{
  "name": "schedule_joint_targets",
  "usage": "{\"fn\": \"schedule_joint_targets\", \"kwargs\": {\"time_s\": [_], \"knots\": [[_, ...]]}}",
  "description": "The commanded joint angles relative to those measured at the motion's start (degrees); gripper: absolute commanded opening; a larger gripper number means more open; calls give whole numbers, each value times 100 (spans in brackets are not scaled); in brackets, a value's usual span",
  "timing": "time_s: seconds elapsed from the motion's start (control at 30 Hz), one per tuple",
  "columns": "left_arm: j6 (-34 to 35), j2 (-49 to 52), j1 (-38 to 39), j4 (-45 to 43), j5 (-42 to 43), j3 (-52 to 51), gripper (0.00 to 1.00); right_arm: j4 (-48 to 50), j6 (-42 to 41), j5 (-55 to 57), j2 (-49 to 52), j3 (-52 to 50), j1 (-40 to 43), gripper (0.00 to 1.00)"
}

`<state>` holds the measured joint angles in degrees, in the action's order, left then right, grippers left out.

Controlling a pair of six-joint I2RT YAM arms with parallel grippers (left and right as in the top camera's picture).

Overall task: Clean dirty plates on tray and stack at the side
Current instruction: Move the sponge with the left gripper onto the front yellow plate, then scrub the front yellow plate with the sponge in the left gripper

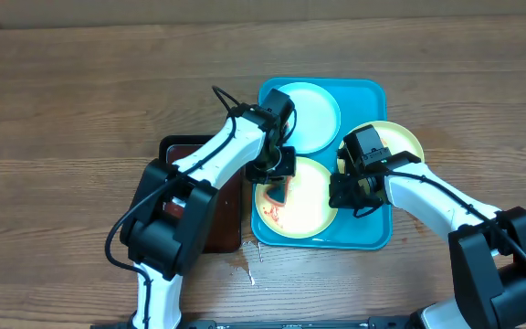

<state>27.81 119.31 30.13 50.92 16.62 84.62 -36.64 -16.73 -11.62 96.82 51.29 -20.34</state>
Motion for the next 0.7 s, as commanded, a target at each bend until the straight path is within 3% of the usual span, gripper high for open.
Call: {"fn": "schedule_joint_targets", "kwargs": {"time_s": [0.0, 0.2, 0.43, 0.67], "knots": [[-57, 138, 225, -7, 610, 83, 4, -44, 20, 236, 125, -50, 9, 4], [-59, 138, 415, 382, 275, 83, 4, -68, 20, 232, 125, -52, 9, 4], [-98, 138, 415, 1040, -1714, 72, 4, -70, -4, 208, 125, -52, 9, 4], [-155, 138, 444, 885, -2684, 31, 4, -70, -2, 210, 125, -50, 9, 4]]}}
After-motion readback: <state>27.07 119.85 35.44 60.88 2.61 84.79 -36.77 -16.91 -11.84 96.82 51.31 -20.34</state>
